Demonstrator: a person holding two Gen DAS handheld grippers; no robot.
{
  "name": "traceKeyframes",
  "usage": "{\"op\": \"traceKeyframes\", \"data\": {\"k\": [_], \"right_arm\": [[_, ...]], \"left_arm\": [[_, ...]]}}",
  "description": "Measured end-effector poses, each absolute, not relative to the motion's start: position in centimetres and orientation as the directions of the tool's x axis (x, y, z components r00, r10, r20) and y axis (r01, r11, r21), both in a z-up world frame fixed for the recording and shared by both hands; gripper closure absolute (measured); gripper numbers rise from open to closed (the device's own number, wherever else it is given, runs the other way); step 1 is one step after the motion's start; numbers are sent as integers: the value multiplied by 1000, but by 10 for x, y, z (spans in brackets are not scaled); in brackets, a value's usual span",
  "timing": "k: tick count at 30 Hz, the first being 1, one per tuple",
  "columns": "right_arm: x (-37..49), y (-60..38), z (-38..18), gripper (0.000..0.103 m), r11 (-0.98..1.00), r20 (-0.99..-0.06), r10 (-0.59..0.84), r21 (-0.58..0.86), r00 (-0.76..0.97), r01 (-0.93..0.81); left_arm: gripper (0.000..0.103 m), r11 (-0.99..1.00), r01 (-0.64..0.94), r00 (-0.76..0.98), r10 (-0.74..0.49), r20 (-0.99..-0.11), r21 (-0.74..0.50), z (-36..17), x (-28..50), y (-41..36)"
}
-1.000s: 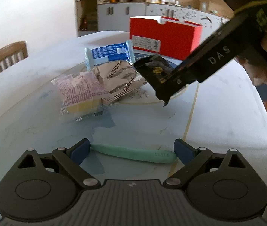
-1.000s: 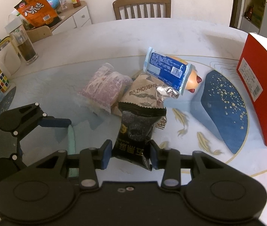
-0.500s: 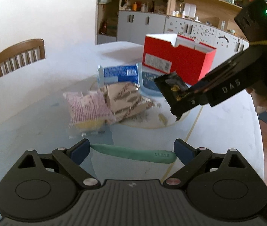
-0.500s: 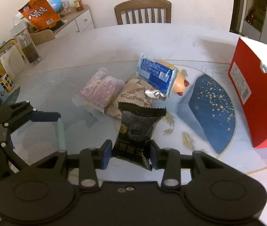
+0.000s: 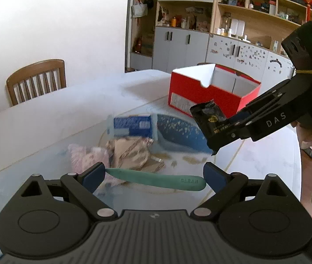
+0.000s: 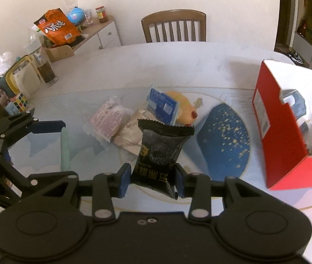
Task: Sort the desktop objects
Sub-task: 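Lower the black snack bag into the red shoebox with the right gripper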
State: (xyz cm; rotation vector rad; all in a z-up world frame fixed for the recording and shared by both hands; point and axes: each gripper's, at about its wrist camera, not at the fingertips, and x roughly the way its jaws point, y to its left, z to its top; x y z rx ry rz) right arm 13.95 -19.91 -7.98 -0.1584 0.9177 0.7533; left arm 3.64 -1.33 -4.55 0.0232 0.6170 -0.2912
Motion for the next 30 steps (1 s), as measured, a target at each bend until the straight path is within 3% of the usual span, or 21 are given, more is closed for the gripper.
{"op": "traceKeyframes", "data": {"k": [30], "right_arm": [[213,-319,-34,62,722,-690,589,215,421,-657]], "left_arm": [[7,958,288,825,-252,-505,-7,7,116,-130]]}}
